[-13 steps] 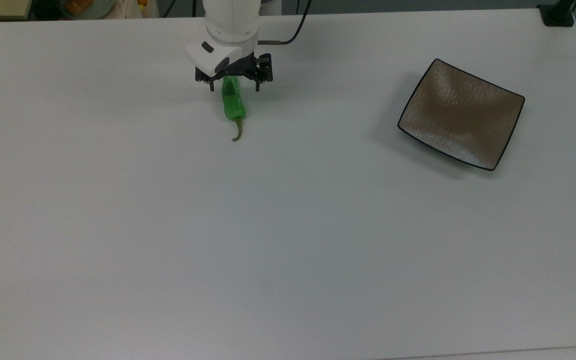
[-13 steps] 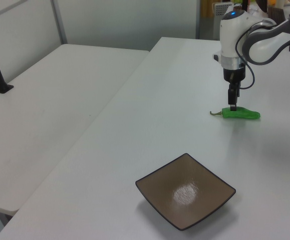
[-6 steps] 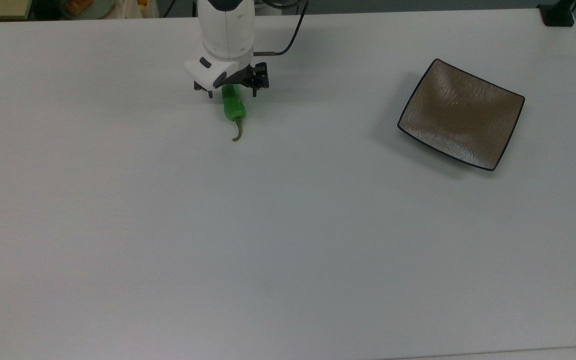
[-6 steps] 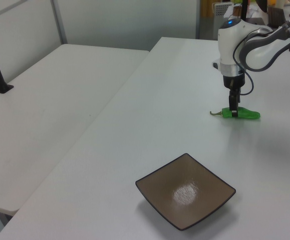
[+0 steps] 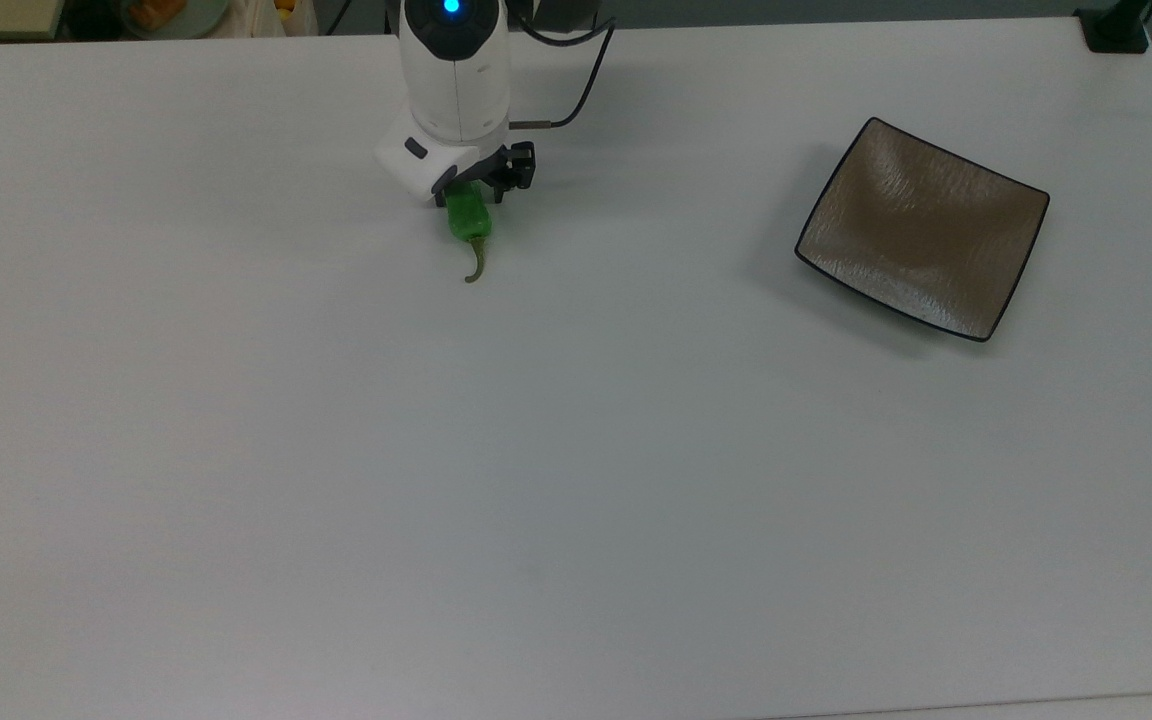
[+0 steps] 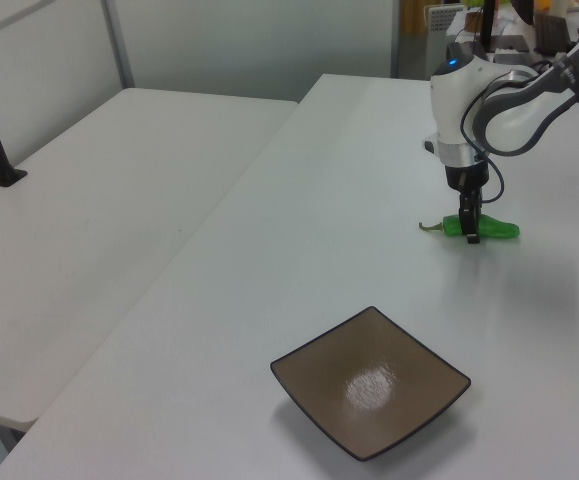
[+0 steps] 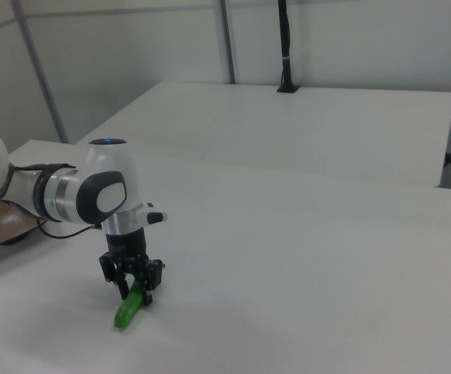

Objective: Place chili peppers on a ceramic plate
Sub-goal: 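Close the gripper around the chili pepper and lift it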

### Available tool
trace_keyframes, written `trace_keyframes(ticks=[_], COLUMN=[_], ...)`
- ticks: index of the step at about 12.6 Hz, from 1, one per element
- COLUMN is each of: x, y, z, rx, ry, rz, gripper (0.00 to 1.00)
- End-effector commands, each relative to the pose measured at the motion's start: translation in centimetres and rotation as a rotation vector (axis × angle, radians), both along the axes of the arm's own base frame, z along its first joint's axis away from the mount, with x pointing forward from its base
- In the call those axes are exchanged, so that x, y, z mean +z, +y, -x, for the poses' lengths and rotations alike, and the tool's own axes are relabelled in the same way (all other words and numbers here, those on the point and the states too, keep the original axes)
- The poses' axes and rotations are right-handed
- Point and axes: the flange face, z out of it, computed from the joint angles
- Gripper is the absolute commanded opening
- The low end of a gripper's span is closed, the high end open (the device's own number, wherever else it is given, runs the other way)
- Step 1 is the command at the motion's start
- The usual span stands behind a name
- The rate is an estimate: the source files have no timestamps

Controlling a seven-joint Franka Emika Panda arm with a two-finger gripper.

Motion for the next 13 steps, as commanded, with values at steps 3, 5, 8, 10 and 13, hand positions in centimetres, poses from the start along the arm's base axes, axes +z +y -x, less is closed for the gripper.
trace_keyframes(ticks=[3, 5, 8, 10, 13], x=[0.6, 1.3, 3.5, 5.4, 8.6], y=[-0.4, -0.4, -0.1, 0.2, 1.8], z=[0.0, -0.1, -1.3, -2.3, -3.7], rx=[0.037, 0.033, 0.017, -0.005, -0.050], ry=[-0.020, -0.030, -0.057, -0.055, -0.089], rz=[-0.001, -0.004, -0.013, -0.036, -0.115], gripper=[0.32, 0.32, 0.33, 0.33, 0.33])
